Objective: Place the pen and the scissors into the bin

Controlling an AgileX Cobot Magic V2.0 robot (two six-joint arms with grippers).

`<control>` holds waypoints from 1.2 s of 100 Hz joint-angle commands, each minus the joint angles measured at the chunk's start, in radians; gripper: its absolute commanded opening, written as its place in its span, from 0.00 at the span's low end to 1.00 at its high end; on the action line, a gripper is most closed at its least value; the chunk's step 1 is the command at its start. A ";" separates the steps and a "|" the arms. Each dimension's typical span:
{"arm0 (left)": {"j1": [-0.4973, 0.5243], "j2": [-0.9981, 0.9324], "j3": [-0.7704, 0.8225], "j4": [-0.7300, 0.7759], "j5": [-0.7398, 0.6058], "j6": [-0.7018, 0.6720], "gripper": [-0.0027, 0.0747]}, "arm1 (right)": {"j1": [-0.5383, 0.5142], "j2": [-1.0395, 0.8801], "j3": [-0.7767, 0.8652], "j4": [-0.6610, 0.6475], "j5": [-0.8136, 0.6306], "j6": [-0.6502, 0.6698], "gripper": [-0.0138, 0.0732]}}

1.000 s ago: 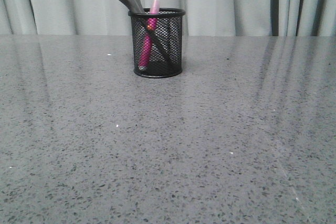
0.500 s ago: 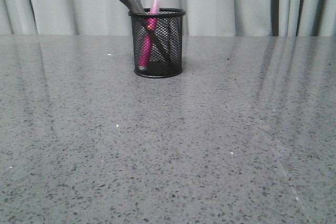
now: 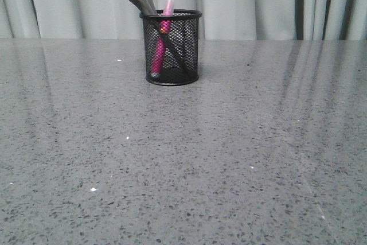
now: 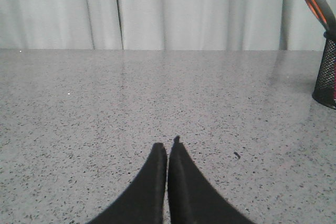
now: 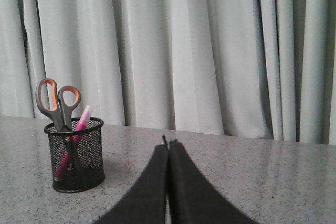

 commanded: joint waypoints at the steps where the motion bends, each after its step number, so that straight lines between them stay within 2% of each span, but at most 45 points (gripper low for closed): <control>1: -0.010 -0.027 0.025 -0.030 -0.072 -0.012 0.01 | -0.004 0.005 -0.025 -0.005 -0.072 -0.007 0.09; 100: -0.010 -0.026 0.023 -0.029 -0.068 -0.012 0.01 | -0.006 0.005 -0.010 0.022 -0.069 -0.007 0.09; 120: -0.010 -0.026 0.023 -0.029 -0.068 -0.012 0.01 | -0.118 -0.036 -0.007 0.022 0.077 -0.014 0.09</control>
